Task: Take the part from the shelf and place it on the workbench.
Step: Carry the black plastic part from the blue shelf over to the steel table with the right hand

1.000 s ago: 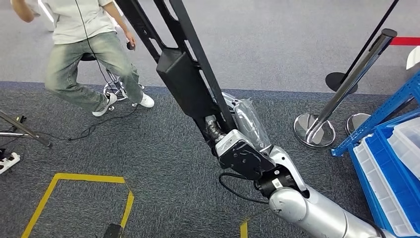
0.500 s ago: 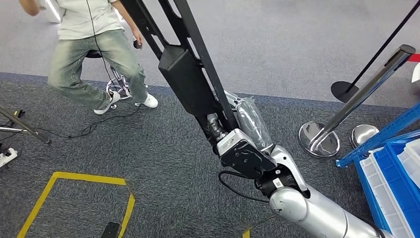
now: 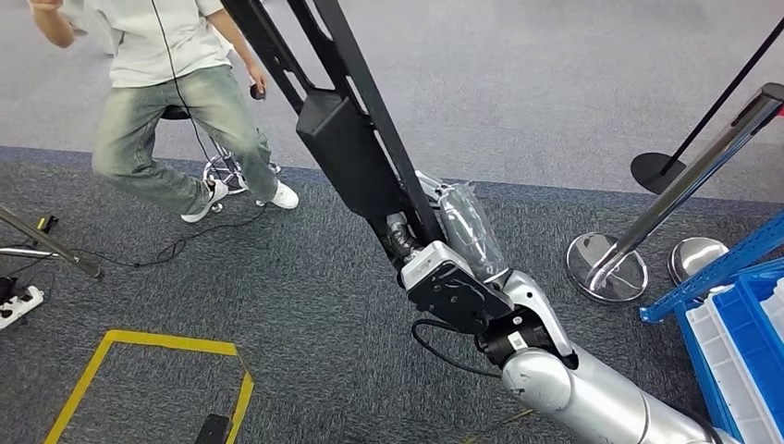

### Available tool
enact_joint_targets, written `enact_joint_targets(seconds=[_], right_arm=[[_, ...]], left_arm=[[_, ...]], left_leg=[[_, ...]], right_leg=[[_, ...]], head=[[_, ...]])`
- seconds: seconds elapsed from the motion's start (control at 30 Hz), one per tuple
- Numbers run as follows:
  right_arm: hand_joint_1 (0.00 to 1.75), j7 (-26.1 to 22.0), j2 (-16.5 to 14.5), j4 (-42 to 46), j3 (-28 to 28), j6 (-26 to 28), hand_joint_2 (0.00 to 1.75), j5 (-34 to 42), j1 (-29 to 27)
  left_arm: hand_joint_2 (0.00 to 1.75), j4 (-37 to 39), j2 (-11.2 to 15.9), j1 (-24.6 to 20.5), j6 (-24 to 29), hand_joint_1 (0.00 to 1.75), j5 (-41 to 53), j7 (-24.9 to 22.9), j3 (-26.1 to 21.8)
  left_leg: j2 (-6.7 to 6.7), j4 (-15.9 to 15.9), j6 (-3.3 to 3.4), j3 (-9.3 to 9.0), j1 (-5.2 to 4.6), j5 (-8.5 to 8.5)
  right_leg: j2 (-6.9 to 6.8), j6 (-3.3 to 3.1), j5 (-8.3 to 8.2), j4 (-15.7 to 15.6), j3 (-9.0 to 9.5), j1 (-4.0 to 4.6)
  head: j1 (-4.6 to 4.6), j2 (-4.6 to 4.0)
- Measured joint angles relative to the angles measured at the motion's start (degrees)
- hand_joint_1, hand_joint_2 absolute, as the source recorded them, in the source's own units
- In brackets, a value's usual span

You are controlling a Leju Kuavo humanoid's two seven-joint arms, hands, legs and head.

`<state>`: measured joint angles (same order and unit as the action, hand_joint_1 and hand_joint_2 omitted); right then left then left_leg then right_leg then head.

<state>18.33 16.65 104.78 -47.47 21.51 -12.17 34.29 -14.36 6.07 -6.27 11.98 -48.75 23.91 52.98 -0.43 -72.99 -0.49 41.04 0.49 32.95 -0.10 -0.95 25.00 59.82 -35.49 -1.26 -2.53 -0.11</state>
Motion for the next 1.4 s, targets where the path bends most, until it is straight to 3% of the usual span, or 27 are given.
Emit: enact_joint_targets(seconds=[0.03, 0.07, 0.13, 0.2, 0.23, 0.37, 0.43, 0.5, 0.53, 0.57, 0.63, 0.7, 0.8, 0.9, 1.0, 1.03, 1.07, 1.13, 1.17, 1.23, 1.3, 1.4], right_arm=[[1.73, 0.0, 0.0, 0.0, 0.0, 0.0, 1.75, 0.0, 0.0], [1.73, 0.0, 0.0, 0.0, 0.0, 0.0, 1.75, 0.0, -0.1], [1.73, 0.0, 0.0, -0.1, 0.0, 0.0, 1.75, 0.0, -0.1], [1.73, 0.0, 0.0, -0.1, 0.0, 0.0, 1.75, 0.0, -0.1], [1.73, 0.0, 0.0, -0.1, 0.0, 0.0, 1.75, 0.0, -0.1], [1.73, -0.2, 0.0, -0.2, 0.1, 0.0, 1.75, 0.0, -0.3], [1.73, -0.3, 0.0, -0.2, 0.1, 0.0, 1.75, 0.0, -0.4], [1.73, -0.4, 0.0, -0.4, 0.1, 0.0, 1.75, 0.0, -0.6], [1.73, -0.4, 0.0, -0.5, 0.1, 0.0, 1.75, 0.0, -0.8], [1.73, -0.3, 0.0, -0.6, 0.1, 0.0, 1.75, 0.0, -0.9], [1.73, -0.3, 0.0, -0.8, 0.1, -0.1, 1.75, 0.0, -1.0], [1.73, -0.3, 0.0, -0.8, 0.1, -0.1, 1.75, 0.0, -1.0], [1.73, -0.4, 0.0, -0.8, 0.1, -0.2, 1.75, 0.0, -0.9], [1.73, -0.4, 0.0, -0.8, 0.2, -0.3, 1.75, 0.1, -1.0], [1.73, -0.6, 0.0, -0.8, 0.2, -0.3, 1.75, 0.3, -1.2], [1.73, -0.6, 0.0, -0.9, 0.2, -0.3, 1.75, 0.3, -1.3], [1.73, -0.6, 0.0, -0.9, 0.2, -0.3, 1.75, 0.3, -1.5], [1.73, -0.6, 0.0, -0.9, 0.2, -0.2, 1.75, 0.3, -1.7], [1.73, -0.6, 0.0, -0.9, 0.2, -0.2, 1.75, 0.3, -1.7], [1.73, -0.6, 0.0, -0.9, 0.2, -0.3, 1.75, 0.3, -1.6], [1.73, -0.7, 0.0, -0.9, 0.2, -0.5, 1.75, 0.3, -1.5], [1.73, -0.7, 0.0, -0.9, 0.2, -0.8, 1.75, 0.3, -1.4]], left_arm=[[1.75, 0.0, 0.0, 0.1, 0.0, 0.00, 0.0, 0.0, 0.0], [1.75, 0.0, 0.0, 0.3, 0.0, 0.00, 0.0, -0.1, 0.0], [1.75, 0.0, 0.0, 0.3, 0.0, 0.00, 0.0, -0.1, 0.0], [1.75, 0.0, 0.0, 0.1, 0.0, 0.00, 0.0, -0.2, 0.0], [1.75, 0.0, 0.0, 0.1, 0.0, 0.00, 0.1, -0.2, 0.0], [1.75, 0.0, 0.0, 0.2, 0.3, 0.00, 0.1, -0.5, 0.0], [1.75, 0.0, 0.0, 0.2, 0.5, 0.00, 0.2, -0.5, 0.0], [1.75, 0.0, 0.0, 0.1, 0.6, 0.00, 0.2, -0.5, 0.0], [1.75, 0.0, 0.0, 0.1, 0.6, 0.00, 0.2, -0.5, 0.0], [1.75, 0.0, 0.0, 0.1, 0.6, 0.00, 0.2, -0.5, 0.0], [1.75, 0.0, 0.0, 0.2, 0.6, 0.00, 0.2, -0.5, 0.0], [1.75, 0.0, 0.0, 0.2, 0.6, 0.00, 0.2, -0.5, 0.0], [1.75, 0.0, 0.1, 0.1, 0.3, 0.00, 0.2, -0.6, 0.0], [1.75, 0.0, 0.1, 0.1, -0.2, 0.00, 0.2, -0.7, 0.0], [1.75, 0.0, 0.1, 0.0, -0.6, 0.00, 0.2, -0.7, 0.0], [1.75, 0.0, 0.1, 0.1, -0.6, 0.00, 0.2, -0.7, 0.0], [1.75, 0.0, 0.1, 0.2, -0.6, 0.00, 0.2, -0.7, 0.0], [1.75, 0.0, 0.1, 0.3, -0.6, 0.00, 0.2, -0.7, 0.0], [1.75, 0.0, 0.1, 0.3, -0.6, 0.00, 0.2, -0.7, 0.0], [1.75, 0.0, 0.1, 0.2, -0.8, 0.00, 0.1, -0.7, 0.0], [1.75, 0.0, 0.1, 0.2, -1.3, 0.00, 0.0, -0.7, 0.0], [1.75, 0.0, 0.1, 0.3, -1.7, 0.00, -0.3, -0.5, 0.0]], left_leg=[[0.03, -1.8, -0.13, 1.49, 0.12, -0.16], [0.05, -1.5, -0.16, 1.94, 0.19, -1.40], [0.11, 5.0, 0.08, -0.27, 0.25, -6.16], [0.14, 11.9, 0.54, -3.28, 0.00, -8.92], [0.12, 13.6, 0.80, -4.00, -0.17, -9.12], [0.07, 14.8, 2.16, -4.85, -0.19, -8.88], [0.11, 15.3, 2.98, -5.40, -0.07, -8.95], [0.09, 15.3, 3.58, -5.52, -0.29, -8.75], [0.06, 15.2, 3.66, -5.53, -0.39, -8.65], [0.02, 15.1, 3.69, -5.54, -0.46, -8.50], [-0.14, 14.4, 3.49, -5.58, -0.52, -8.01], [-0.27, 13.7, 3.09, -5.50, -0.60, -7.42], [-0.33, 13.3, 2.24, -5.33, -0.79, -7.10], [-0.14, 11.5, 1.19, -4.58, -0.62, -5.82], [0.05, 1.7, 0.10, 0.38, -0.12, -1.54], [0.07, -1.0, -0.12, 2.01, 0.05, -0.94], [0.08, -1.7, -0.26, 2.76, 0.18, -1.48], [0.10, 1.2, -0.33, 1.88, 0.34, -4.33], [0.14, 4.5, -0.31, 0.42, 0.38, -6.39], [0.19, 10.5, -0.08, -2.43, 0.24, -8.49], [0.14, 13.6, 0.53, -3.91, -0.06, -8.65], [0.07, 14.3, 1.75, -4.63, -0.02, -8.31]], right_leg=[[0.01, 0.01, 0.17, 0.0, 0.17, -0.01], [0.05, 0.06, 0.36, 0.0, 0.39, -0.02], [0.09, 0.32, 0.78, 0.0, 1.05, -0.04], [0.08, 0.79, 1.12, -0.1, 1.45, 0.13], [0.07, 1.08, 1.20, -0.2, 1.50, 0.20], [0.01, 2.38, 1.90, 0.2, 1.52, 0.23], [0.02, 2.59, 4.49, 5.0, -0.73, 0.23], [0.05, 2.55, 7.41, 12.2, -4.56, 0.25], [0.05, 2.54, 7.83, 14.4, -5.92, 0.25], [0.05, 2.49, 7.12, 14.6, -6.31, 0.24], [0.05, 2.23, 3.28, 9.1, -4.05, 0.26], [0.09, 1.80, 0.82, 2.6, -1.04, 0.42], [0.22, 1.29, 0.72, 0.5, 0.01, 0.72], [0.20, 0.58, 0.53, -0.1, 0.56, 0.22], [0.05, 0.21, 0.74, -0.3, 0.90, 0.01], [0.06, 0.19, 0.85, -0.3, 0.96, -0.01], [0.08, 0.24, 0.98, -0.3, 1.07, -0.04], [0.13, 0.42, 1.26, -0.3, 1.43, -0.14], [0.13, 0.57, 1.45, -0.3, 1.70, -0.19], [0.11, 1.01, 1.82, -0.3, 2.05, -0.15], [0.10, 1.61, 2.08, -0.4, 2.19, 0.01], [0.05, 2.60, 2.61, -0.4, 2.45, 0.10]], head=[[-0.01, 0.00], [-0.01, 0.00], [-0.02, 0.00], [0.01, 0.00], [0.02, 0.00], [0.14, 0.00], [0.27, 0.00], [0.36, 0.00], [0.38, 0.00], [0.39, 0.00], [0.40, 0.00], [0.39, 0.00], [0.42, 0.00], [0.19, 0.00], [-0.22, 0.00], [-0.22, 0.00], [-0.21, 0.00], [-0.22, 0.00], [-0.21, 0.00], [-0.20, 0.00], [-0.15, 0.00], [-0.08, 0.01]])
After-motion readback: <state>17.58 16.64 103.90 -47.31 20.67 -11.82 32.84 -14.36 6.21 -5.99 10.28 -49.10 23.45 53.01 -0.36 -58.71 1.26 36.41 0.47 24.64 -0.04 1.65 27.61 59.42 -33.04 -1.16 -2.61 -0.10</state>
